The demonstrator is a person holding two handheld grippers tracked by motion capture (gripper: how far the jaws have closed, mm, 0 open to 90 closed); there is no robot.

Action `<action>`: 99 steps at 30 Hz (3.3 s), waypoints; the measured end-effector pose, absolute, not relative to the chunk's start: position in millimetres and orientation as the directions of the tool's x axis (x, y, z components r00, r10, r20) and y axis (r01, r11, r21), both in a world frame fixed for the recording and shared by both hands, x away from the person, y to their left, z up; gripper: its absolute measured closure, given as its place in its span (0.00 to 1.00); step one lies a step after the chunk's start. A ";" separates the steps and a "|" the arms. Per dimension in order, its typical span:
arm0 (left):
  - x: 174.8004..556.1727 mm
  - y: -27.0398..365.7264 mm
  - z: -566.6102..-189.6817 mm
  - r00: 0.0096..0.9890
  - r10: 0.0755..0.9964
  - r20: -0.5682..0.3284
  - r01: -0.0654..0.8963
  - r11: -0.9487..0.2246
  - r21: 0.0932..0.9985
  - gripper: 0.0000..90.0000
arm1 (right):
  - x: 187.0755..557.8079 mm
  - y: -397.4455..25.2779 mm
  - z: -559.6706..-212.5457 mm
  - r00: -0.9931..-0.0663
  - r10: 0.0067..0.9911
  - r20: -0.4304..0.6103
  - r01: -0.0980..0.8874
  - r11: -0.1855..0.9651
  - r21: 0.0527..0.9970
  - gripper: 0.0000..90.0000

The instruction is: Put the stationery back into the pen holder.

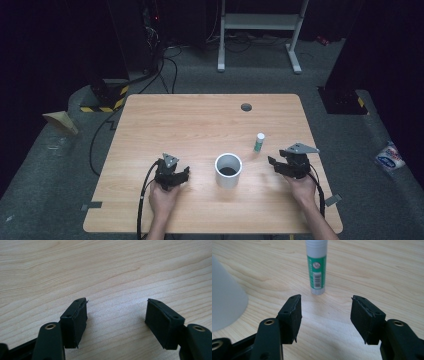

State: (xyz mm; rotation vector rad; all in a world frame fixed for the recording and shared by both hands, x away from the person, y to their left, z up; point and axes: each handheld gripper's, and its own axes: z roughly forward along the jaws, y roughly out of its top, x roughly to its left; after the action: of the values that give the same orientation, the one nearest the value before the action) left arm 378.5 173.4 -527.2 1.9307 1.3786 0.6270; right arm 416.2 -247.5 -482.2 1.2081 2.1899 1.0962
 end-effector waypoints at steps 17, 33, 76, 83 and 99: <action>378.5 173.9 -527.0 0.326 0.945 -0.002 0.624 -0.214 0.752 0.37 | 444.1 -225.7 -478.4 -0.542 0.837 0.073 0.526 0.270 0.807 0.49; 378.5 174.0 -527.0 0.327 0.945 -0.004 0.625 -0.213 0.751 0.37 | 464.7 -209.9 -492.6 -0.517 0.849 0.108 0.549 0.232 0.803 0.52; 378.6 174.0 -527.0 0.324 0.946 -0.002 0.625 -0.212 0.751 0.36 | 448.9 -205.7 -486.2 -0.554 0.831 0.042 0.495 0.289 0.820 0.72; 378.5 173.8 -527.0 0.324 0.946 -0.001 0.626 -0.214 0.750 0.36 | 440.8 -210.4 -480.9 -0.583 0.811 0.052 0.487 0.298 0.821 0.72; 378.6 173.7 -527.0 0.321 0.947 0.000 0.626 -0.213 0.750 0.36 | 414.6 -210.1 -458.7 -0.667 0.743 0.054 0.426 0.321 0.846 0.72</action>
State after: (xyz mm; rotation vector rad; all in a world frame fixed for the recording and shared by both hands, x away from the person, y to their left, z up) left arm 378.6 173.7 -527.0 1.9335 1.3858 0.6260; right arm 414.6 -210.1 -458.7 1.0437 2.2475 1.2788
